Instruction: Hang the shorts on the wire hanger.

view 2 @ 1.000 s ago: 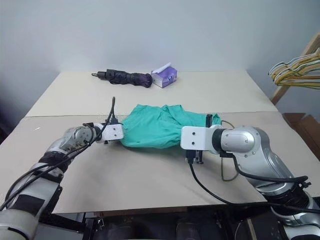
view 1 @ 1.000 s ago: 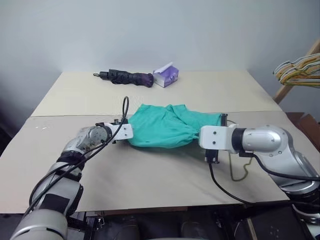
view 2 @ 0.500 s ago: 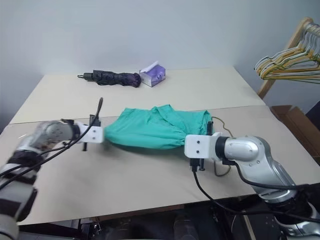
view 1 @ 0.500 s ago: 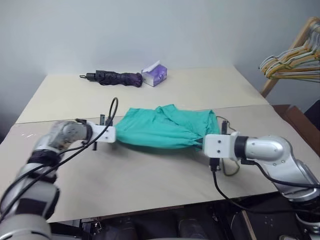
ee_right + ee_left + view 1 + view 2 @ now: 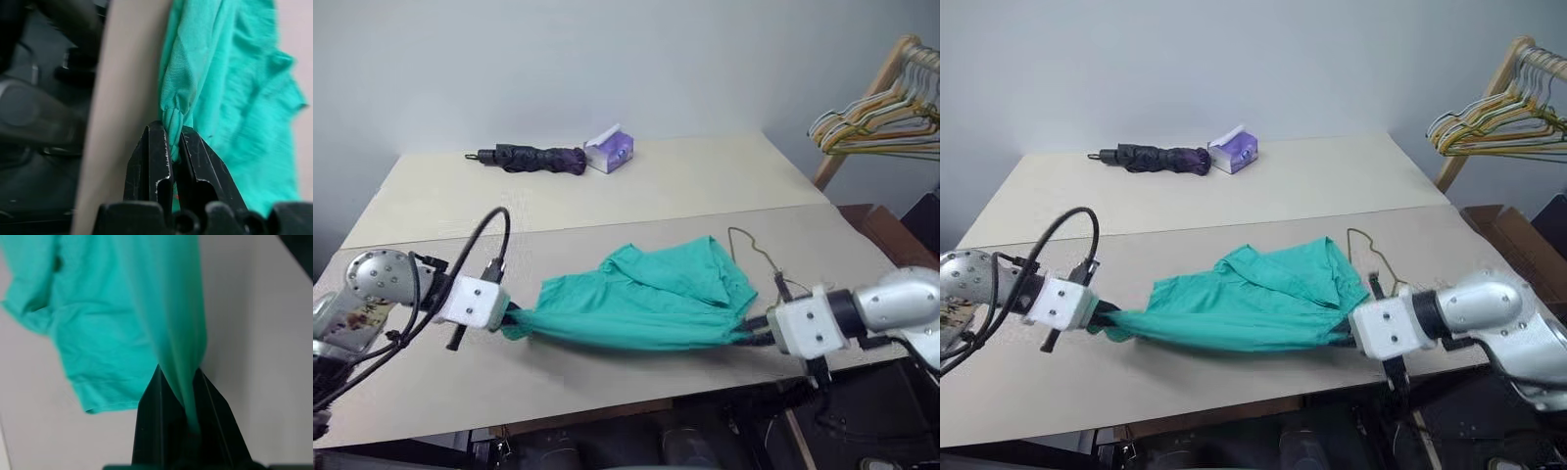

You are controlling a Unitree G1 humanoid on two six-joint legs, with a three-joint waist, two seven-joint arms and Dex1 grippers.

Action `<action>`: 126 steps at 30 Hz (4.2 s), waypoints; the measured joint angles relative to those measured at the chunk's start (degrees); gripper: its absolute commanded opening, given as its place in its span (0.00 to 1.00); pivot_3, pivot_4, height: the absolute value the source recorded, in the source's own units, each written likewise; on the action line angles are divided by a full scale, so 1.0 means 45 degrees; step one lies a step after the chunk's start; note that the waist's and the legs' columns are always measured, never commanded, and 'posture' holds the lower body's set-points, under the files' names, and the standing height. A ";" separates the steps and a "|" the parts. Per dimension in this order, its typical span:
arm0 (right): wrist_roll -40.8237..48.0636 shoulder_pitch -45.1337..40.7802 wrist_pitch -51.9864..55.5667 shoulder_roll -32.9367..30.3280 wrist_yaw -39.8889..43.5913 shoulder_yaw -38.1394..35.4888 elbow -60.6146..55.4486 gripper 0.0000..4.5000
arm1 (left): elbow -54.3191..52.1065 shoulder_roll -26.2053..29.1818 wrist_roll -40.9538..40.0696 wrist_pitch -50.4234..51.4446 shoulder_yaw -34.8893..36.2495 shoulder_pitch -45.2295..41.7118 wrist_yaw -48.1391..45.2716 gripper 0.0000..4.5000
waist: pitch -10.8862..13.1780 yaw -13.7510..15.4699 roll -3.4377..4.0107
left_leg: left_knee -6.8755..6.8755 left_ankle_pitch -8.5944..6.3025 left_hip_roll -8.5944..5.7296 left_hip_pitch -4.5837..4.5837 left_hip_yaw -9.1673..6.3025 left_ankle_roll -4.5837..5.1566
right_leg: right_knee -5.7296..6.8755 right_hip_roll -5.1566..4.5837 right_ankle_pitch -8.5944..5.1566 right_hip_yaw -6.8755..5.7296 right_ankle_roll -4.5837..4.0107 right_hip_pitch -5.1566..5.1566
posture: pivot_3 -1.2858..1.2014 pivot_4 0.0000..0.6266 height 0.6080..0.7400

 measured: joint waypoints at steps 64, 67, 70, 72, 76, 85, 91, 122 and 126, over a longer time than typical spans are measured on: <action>-1.0220 -0.3113 -1.4766 0.2302 -1.2284 0.4219 0.9963 0.00 | -0.4963 0.1928 -0.0815 -0.0513 0.3610 0.9806 0.0476 0.01 | 0.0367 -0.0494 0.0026 | -0.0045 -0.0087 -0.0022 0.0229 0.0017 0.0012 | -0.0033 -0.0024 -0.0042 0.0045 -0.0055 0.0182 | 0.48 0.12 1.00; -1.0451 -0.3277 -1.5278 0.2267 -1.2768 0.4232 1.0032 0.00 | -0.5005 0.1213 -0.0177 -0.1123 0.4094 1.0975 0.0990 0.01 | 0.0369 -0.0376 0.0024 | -0.0046 -0.0089 -0.0023 0.0220 0.0022 0.0011 | -0.0045 -0.0028 -0.0020 0.0049 -0.0105 0.0185 | 0.48 0.12 1.00; -0.9692 -0.3123 -1.5400 0.2126 -1.2160 0.4469 1.0004 0.00 | -0.4297 0.0663 0.0466 -0.2050 0.4092 1.1167 0.1453 0.01 | 0.0372 -0.0167 0.0019 | -0.0046 -0.0089 -0.0028 0.0219 0.0023 0.0012 | -0.0052 -0.0034 -0.0014 0.0046 -0.0117 0.0194 | 0.49 0.11 1.00; -0.8857 -0.3104 -1.5385 0.2015 -1.1467 0.4720 0.9971 0.00 | -0.3508 0.0492 0.0674 -0.2592 0.4078 1.0760 0.1646 0.01 | 0.0372 -0.0001 0.0019 | -0.0042 -0.0087 -0.0028 0.0230 0.0024 0.0013 | -0.0053 -0.0033 -0.0019 0.0046 -0.0143 0.0205 | 0.49 0.10 1.00; -0.6518 -0.3629 -1.3721 0.2194 -0.9636 0.4839 1.0042 0.00 | -0.1556 -0.0442 0.0609 -0.2759 0.3862 0.7982 0.2353 0.01 | 0.0363 0.0203 0.0028 | -0.0017 -0.0073 -0.0029 0.0247 0.0026 0.0033 | -0.0064 -0.0033 -0.0014 0.0047 -0.0204 0.0238 | 0.50 0.07 1.00; -0.6956 -1.0565 -0.8811 0.4964 -0.9675 0.4417 1.5366 0.00 | 0.6751 -0.3705 0.5055 0.1706 0.0836 -0.7775 0.7236 0.01 | 0.0274 0.0415 -0.0060 | -0.0013 -0.0015 -0.0085 0.0075 -0.0064 0.0026 | -0.0108 -0.0040 0.0157 -0.0008 -0.0057 0.0120 | 0.52 0.00 1.00; -1.0030 -1.5656 -0.6551 0.6857 -1.7419 0.5013 1.9884 0.00 | 1.3493 -0.5455 0.8007 0.1159 -0.0524 -1.5093 1.4981 0.01 | 0.0212 0.0282 -0.0007 | -0.0184 0.0102 -0.0118 -0.0237 -0.0034 -0.0178 | 0.0110 -0.0082 0.0142 0.0025 -0.0086 -0.0446 | 0.52 0.00 1.00; -1.0580 -0.7373 -1.6272 0.4258 -1.5598 0.6383 1.8222 0.00 | -0.2127 0.1533 -0.0544 0.0592 0.1912 0.2423 0.4676 0.01 | 0.0468 -0.0139 0.0010 | -0.0175 0.0054 -0.0071 0.0342 -0.0050 -0.0083 | 0.0058 -0.0018 0.0017 0.0030 -0.0072 0.0168 | 0.50 0.15 1.00; -1.0377 -0.6822 -1.6774 0.4120 -1.4588 0.6383 1.7246 0.00 | -0.3125 0.2861 -0.1430 0.1324 0.2397 0.4160 0.2132 0.01 | 0.0532 -0.0158 -0.0030 | -0.0179 0.0012 -0.0069 0.0352 -0.0041 -0.0020 | 0.0063 -0.0024 0.0005 0.0028 -0.0131 0.0182 | 0.49 0.15 1.00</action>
